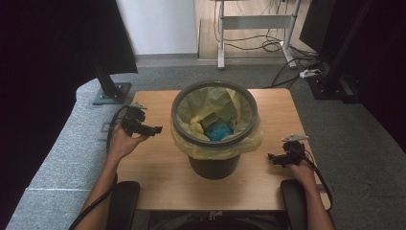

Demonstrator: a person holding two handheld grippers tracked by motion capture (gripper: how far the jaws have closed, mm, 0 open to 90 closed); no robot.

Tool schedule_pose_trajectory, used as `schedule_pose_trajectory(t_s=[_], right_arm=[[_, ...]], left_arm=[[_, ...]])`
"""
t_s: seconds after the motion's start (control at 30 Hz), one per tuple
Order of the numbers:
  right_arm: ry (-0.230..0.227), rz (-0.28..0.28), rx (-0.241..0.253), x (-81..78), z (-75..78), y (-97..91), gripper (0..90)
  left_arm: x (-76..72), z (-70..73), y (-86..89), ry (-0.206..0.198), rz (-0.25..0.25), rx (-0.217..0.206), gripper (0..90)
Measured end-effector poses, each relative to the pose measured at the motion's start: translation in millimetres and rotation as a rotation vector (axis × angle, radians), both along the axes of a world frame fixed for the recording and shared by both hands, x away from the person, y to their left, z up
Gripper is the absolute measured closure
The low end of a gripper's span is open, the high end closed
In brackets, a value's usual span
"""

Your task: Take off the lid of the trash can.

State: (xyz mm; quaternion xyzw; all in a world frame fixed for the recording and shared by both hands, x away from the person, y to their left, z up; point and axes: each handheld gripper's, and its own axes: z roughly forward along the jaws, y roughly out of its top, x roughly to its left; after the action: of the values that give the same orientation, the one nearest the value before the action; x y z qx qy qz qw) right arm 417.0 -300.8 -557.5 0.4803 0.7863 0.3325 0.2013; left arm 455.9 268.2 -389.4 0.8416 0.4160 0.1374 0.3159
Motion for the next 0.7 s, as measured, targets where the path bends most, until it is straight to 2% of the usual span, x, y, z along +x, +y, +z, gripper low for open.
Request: schedule_pose_trajectory(t_s=[0.17,0.33,0.37,0.7], right_arm=[[0.0,0.0,0.0,0.0,0.0,0.0,0.0],[0.0,0.0,0.0,0.0,0.0,0.0,0.0],[0.0,0.0,0.0,0.0,0.0,0.0,0.0],[0.0,0.0,0.001,0.0,0.0,0.0,0.0]], left_arm=[[2.7,18.7,-3.9,-0.019,-0.008,0.001,3.2],[7.5,38.2,-9.8,-0.016,-0.025,0.001,0.7],[7.5,38.2,-9.8,-0.016,-0.025,0.001,0.1],[14.4,69.8,-16.8,-0.026,-0.026,0.0,0.0]])
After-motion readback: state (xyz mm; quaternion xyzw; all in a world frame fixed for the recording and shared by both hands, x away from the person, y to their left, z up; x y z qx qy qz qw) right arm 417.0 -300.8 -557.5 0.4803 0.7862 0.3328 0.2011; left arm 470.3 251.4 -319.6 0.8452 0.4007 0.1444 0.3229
